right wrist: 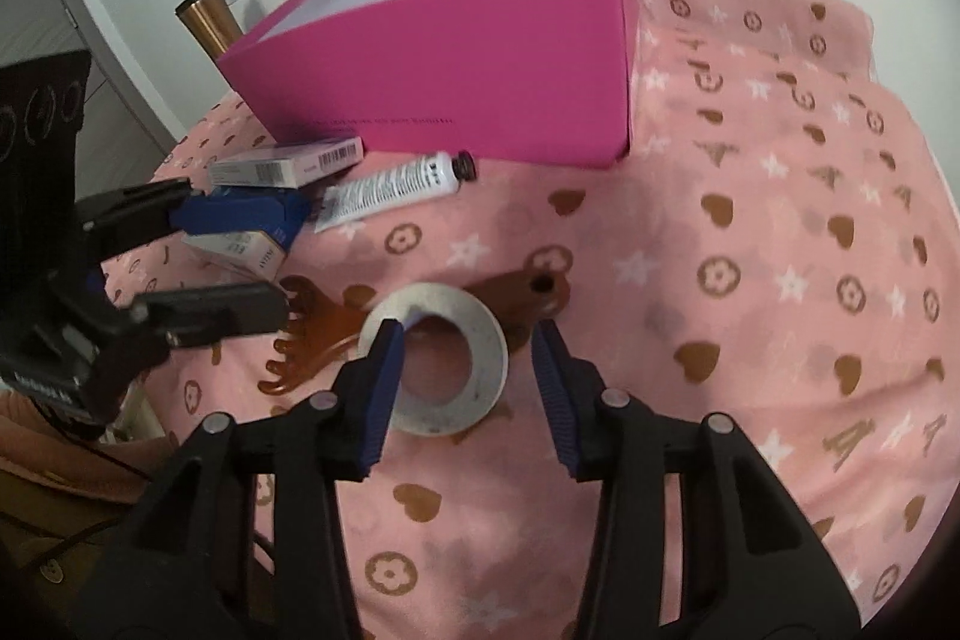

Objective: Organize rigid objects
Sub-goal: 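Reach the right gripper to the white tape roll and grasp it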

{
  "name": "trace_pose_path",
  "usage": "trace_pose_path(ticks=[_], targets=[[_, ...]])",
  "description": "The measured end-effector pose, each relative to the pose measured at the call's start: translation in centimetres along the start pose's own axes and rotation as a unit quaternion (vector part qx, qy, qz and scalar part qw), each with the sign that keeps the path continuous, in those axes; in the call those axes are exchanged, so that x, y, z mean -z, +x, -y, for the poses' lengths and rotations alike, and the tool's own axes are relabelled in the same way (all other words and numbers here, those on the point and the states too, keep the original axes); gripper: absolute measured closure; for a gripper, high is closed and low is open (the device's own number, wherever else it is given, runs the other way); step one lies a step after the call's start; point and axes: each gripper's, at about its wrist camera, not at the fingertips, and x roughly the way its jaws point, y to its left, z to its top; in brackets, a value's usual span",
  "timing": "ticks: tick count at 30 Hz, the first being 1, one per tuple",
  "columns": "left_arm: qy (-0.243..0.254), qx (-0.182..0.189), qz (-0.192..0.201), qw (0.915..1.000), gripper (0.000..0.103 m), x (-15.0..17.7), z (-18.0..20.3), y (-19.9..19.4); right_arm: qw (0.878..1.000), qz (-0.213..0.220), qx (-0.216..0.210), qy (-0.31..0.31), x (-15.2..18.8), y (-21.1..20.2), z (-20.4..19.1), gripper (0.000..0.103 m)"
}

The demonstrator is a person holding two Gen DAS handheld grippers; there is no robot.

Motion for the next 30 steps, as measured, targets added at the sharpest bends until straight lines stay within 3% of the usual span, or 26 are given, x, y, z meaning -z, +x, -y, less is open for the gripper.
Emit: trace_pose_path(ticks=[15, 22, 24, 28, 30], targets=[[0.001, 0.022, -0.026, 0.9994, 0.041, 0.9, 1.3, 2.0, 1.000, -0.001, 0.002, 0.017, 0.5, 0.6, 0.0, 0.066], [0.002, 0.032, -0.033, 0.9989, 0.047, 0.8, 1.7, 2.5, 1.000, 0.000, 0.002, 0.028, 0.6, 0.8, 0.4, 0.079], [0.002, 0.035, -0.034, 0.9988, 0.049, 0.8, 1.7, 2.6, 1.000, -0.001, 0.003, 0.026, 0.7, 0.8, 0.4, 0.085], [0.003, 0.034, -0.034, 0.9988, 0.062, 0.7, 1.8, 2.7, 1.000, 0.002, 0.003, 0.027, 0.8, 0.7, 0.4, 0.085], [0.001, 0.035, -0.037, 0.9987, 0.063, 0.7, 1.8, 2.9, 1.000, 0.004, 0.003, 0.027, 0.8, 0.5, 0.5, 0.085]])
